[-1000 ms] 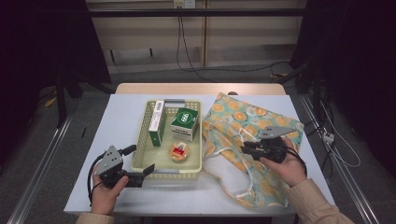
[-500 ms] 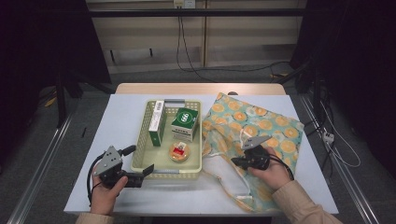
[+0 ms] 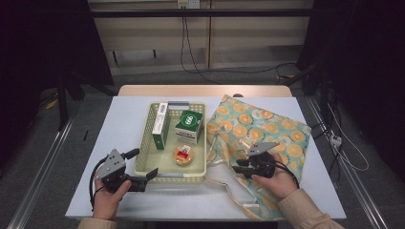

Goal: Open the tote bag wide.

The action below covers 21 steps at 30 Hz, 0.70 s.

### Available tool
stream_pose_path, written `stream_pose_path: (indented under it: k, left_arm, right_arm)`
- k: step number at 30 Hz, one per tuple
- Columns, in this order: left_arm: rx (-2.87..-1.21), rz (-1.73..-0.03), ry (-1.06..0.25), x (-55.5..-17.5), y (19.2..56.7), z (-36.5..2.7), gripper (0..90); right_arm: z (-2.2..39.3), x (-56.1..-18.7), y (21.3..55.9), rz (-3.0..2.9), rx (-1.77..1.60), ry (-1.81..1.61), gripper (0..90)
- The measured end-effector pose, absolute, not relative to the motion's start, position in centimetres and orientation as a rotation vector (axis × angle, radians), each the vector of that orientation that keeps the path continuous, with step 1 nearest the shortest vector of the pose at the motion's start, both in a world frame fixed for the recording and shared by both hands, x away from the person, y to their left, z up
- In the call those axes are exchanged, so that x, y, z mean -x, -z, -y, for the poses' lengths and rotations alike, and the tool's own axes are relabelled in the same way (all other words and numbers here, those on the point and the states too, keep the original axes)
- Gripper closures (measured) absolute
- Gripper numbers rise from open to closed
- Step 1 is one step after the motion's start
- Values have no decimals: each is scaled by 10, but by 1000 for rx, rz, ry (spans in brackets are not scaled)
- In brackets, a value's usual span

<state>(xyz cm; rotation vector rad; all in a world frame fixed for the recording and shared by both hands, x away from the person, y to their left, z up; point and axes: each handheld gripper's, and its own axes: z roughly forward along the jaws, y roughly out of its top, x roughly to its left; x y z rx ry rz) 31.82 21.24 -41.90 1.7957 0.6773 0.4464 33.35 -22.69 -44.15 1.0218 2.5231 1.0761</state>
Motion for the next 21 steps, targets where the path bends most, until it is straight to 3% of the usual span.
stream_pose_path:
  k: [4,11,13,15,17,21]
  left_arm:
    - [-1795,-676,-452,-318,419,-213,43]
    - [-1795,-670,-454,-318,418,-213,42]
    - [-1797,-672,-455,-318,418,-212,42]
    - [-1796,-672,-453,-318,418,-212,42]
    - [-1791,-672,-452,-317,417,-212,42]
    - [-1789,-679,-451,-317,418,-213,42]
  right_arm:
    - [230,-330,445,-2541,-1029,-1012,437]
    - [238,-314,449,-2558,-973,-951,444]
    - [240,-314,449,-2563,-982,-964,529]
    - [243,-317,448,-2560,-976,-958,743]
    - [245,-322,448,-2559,-983,-948,873]
    - [246,-330,446,-2579,-1006,-962,900]
